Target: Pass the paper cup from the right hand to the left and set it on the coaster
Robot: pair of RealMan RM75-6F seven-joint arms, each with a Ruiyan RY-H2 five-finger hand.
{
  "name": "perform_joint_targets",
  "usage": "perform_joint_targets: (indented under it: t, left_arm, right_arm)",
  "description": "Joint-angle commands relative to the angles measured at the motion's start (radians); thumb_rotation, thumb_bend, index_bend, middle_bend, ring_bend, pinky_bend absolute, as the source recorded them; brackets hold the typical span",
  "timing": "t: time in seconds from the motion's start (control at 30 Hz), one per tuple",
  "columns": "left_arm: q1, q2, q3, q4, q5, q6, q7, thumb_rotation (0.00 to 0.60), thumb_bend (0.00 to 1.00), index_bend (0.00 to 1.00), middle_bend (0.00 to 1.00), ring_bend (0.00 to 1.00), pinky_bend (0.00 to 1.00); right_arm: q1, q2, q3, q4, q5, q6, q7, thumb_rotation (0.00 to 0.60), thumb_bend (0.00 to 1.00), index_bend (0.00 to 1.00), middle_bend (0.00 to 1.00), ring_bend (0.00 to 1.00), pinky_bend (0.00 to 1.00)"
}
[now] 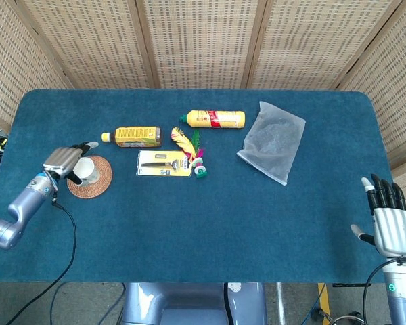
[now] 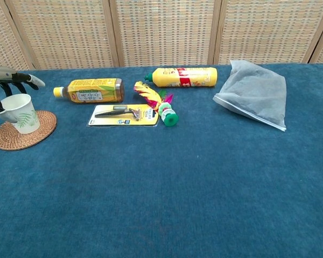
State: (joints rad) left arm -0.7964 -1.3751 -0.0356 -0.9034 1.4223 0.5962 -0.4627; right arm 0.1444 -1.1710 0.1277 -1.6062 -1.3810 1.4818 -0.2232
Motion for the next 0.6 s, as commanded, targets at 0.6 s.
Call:
perform_joint_targets:
  t: [0.6]
  left_arm:
    - [0.408,0.306,-0.038,-0.504,-0.085,0.696,0.179,0.6,0.0,0.0,0.0,0.0,0.0]
  right_arm:
    - [-0.008,0.007,-0.008,-0.023,-0.032,0.013,-0.017,0.6,0.0,0.02,0.0,0.0,0.0]
